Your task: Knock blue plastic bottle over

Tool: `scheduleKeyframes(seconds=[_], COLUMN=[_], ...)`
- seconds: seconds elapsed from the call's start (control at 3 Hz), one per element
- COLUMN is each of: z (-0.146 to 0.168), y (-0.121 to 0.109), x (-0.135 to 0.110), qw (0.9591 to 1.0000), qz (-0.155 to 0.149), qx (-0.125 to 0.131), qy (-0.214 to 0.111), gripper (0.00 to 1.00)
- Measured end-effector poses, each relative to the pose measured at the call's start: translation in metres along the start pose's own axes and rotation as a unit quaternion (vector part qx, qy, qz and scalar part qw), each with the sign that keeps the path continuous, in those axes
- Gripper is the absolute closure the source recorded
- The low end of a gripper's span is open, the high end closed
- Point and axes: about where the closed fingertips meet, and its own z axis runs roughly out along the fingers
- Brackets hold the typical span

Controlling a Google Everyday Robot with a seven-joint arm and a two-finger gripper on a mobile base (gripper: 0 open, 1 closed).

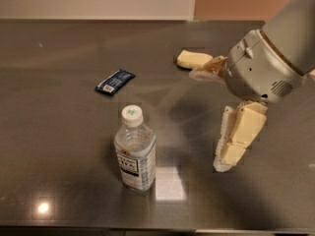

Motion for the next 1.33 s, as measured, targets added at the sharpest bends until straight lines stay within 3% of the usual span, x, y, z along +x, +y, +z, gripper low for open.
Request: scheduleKeyframes(seconds=[0.33,1.0,1.33], z=[0.016,0.045,0.053], y=[0.011,0.026,0.030], x=[-0.024,-0.063,-0.072], qw=[0.9983,0.9885,0.9842], qz=[-0.021,-0.049,-0.053], qx=[-0.022,-0.063,-0.075], qy=[-0.049,-0.129,-0.152], gripper=[0.00,0.00,0.00])
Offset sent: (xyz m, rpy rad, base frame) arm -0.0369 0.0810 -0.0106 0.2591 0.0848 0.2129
